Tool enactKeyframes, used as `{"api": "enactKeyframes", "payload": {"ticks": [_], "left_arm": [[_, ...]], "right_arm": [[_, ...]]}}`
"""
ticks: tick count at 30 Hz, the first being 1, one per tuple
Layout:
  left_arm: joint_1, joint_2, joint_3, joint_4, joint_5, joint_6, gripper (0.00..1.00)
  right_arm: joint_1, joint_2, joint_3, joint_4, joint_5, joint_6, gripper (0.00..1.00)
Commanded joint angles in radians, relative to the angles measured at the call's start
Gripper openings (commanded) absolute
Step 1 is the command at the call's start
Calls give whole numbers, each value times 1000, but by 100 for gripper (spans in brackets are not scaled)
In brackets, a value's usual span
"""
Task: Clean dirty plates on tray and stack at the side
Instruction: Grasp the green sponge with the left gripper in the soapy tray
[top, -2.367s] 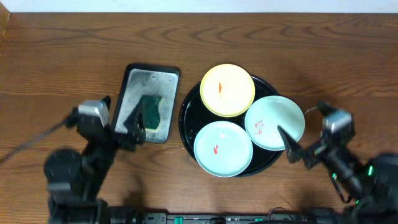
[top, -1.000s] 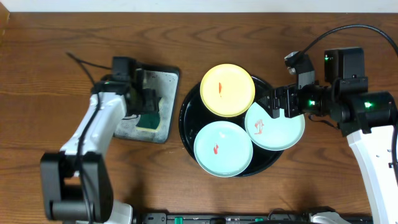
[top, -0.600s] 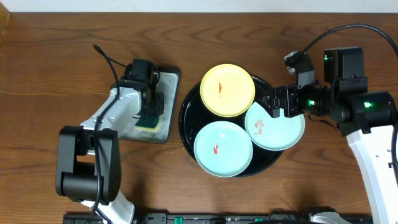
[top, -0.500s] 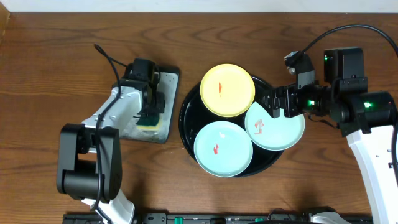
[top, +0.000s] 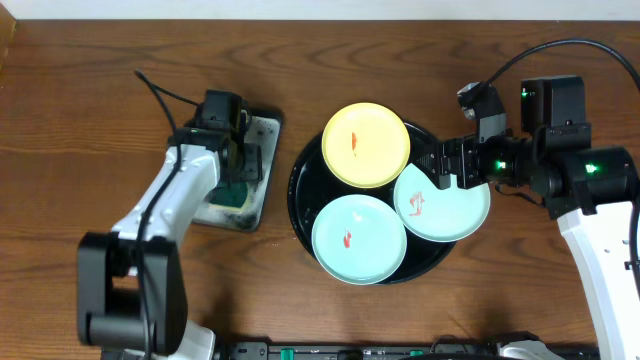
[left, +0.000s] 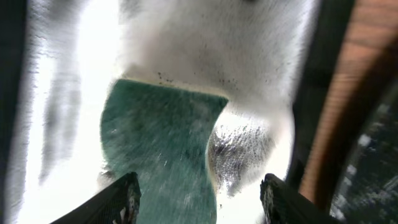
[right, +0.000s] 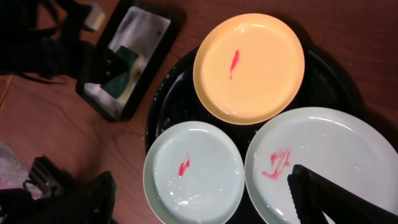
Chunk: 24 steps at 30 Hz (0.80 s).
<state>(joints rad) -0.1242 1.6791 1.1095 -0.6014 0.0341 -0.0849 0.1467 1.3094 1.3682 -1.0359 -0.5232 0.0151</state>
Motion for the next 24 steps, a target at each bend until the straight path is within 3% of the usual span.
{"api": "enactKeyframes", "payload": {"ticks": [1,10,18,21,24], "left_arm": [[5,-41,2,-33,-21,-6,64],[7,8,-25,-89,-170,-6,64],[8,141,-45,-13,-47,-9,63],[9,208,-45,5,-64,-10,53],[9,251,-45,9,-64,-10,29]], "right_arm": [[10,0,16,-4,-4,7,88],[11,0,16,-5,-5,7,87],[10,0,16,-7,-5,8,87],[11,0,16,-14,-5,14,87],[10,0,16,-26,-5,14,87]]}}
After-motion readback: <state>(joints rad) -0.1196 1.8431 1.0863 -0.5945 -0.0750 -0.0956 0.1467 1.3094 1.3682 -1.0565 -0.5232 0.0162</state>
